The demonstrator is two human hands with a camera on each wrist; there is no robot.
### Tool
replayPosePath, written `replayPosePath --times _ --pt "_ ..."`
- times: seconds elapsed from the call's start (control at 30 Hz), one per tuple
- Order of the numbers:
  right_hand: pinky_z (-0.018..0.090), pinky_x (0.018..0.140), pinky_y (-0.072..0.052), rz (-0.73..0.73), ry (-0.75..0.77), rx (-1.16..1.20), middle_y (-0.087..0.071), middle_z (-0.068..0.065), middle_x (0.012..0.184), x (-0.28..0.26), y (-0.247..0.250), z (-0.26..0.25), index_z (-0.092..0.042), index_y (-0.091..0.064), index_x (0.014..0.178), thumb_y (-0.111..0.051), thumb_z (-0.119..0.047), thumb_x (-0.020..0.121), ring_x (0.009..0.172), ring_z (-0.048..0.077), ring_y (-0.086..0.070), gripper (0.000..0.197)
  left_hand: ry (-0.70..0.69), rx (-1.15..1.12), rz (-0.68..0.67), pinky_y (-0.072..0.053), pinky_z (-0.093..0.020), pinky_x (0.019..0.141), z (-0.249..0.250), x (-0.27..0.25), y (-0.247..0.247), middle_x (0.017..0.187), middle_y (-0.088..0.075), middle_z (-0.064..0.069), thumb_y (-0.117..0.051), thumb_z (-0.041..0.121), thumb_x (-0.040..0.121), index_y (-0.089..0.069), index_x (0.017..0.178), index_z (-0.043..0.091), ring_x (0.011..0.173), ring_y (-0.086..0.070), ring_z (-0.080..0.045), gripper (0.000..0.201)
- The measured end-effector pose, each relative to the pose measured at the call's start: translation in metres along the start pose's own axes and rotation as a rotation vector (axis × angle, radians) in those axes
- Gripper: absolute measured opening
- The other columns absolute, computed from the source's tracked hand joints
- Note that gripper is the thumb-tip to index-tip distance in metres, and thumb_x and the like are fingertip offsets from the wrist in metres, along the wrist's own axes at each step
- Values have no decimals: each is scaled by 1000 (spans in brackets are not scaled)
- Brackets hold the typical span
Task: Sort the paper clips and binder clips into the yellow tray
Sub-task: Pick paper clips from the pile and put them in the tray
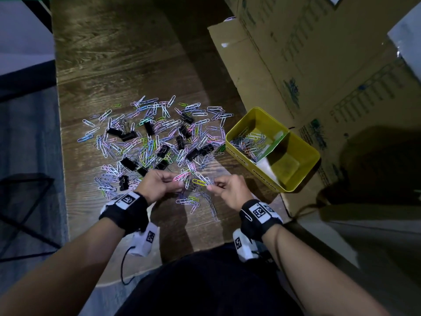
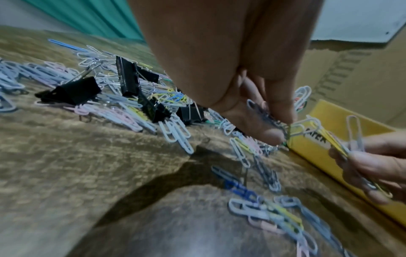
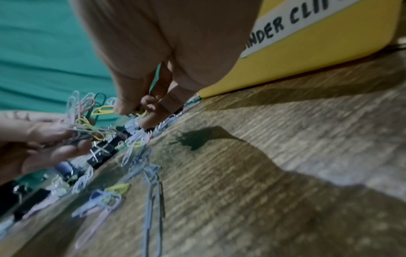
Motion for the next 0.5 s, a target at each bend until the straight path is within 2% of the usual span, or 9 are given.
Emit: replayPosePath --times 0.03,0.1,0.17,0.27,0.33,0.4,0.5 --pt "35 75 -58 26 3 61 -70 0 80 -1 5 0 -6 -73 97 -75 -27 79 69 16 -68 28 -4 -37 -7 -58 -22 69 7 -1 0 68 -73 -3 -67 -6 74 -73 78 11 63 -69 -12 19" --pt "35 72 -57 78 22 160 -68 -6 76 -6 15 -4 -6 -73 95 -76 -23 78 64 11 -66 24 -17 -66 -26 -58 -24 71 23 -2 -2 74 -74 -5 -70 -1 71 -72 84 6 70 -70 -15 14" --pt "33 69 -57 129 50 240 -65 -10 74 -14 29 -13 -16 -73 86 -76 -18 77 60 10 -63 9 -35 -46 -61 -57 -21 68 42 -1 -7 75 -74 -5 -68 -1 74 -71 87 4 69 -70 -14 14" --pt "31 69 -57 243 99 366 -71 -2 81 -27 55 -25 -25 -73 81 -76 -12 78 65 15 -65 14 -83 7 -134 -58 -27 75 76 8 -24 81 -74 -7 -68 3 77 -70 92 4 75 -70 -17 15" --pt "27 69 -55 325 117 428 -73 0 84 -32 71 -29 -24 -74 86 -75 -10 78 70 13 -66 16 -127 19 -188 -57 -29 77 100 16 -43 83 -74 -9 -70 9 75 -71 91 5 78 -70 -20 16" --pt "21 68 -52 409 137 489 -73 1 85 -35 87 -36 -14 -73 95 -73 -6 79 72 8 -66 18 -155 -49 -229 -57 -26 71 121 29 -66 77 -74 -7 -68 3 77 -70 90 3 70 -69 -17 14" --pt "16 65 -53 551 150 553 -73 0 85 -38 117 -45 -16 -71 93 -71 -2 81 66 2 -64 19 -156 -25 -192 -55 -25 62 138 55 -95 65 -71 -4 -65 -5 79 -68 88 1 59 -65 -14 11"
Point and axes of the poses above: each hand's wrist, its own x-axis towards the middle knuckle, its own y-axis out of the back of the hand, z = x × y, the point moved 8 cm from there along x, towards the middle knuckle
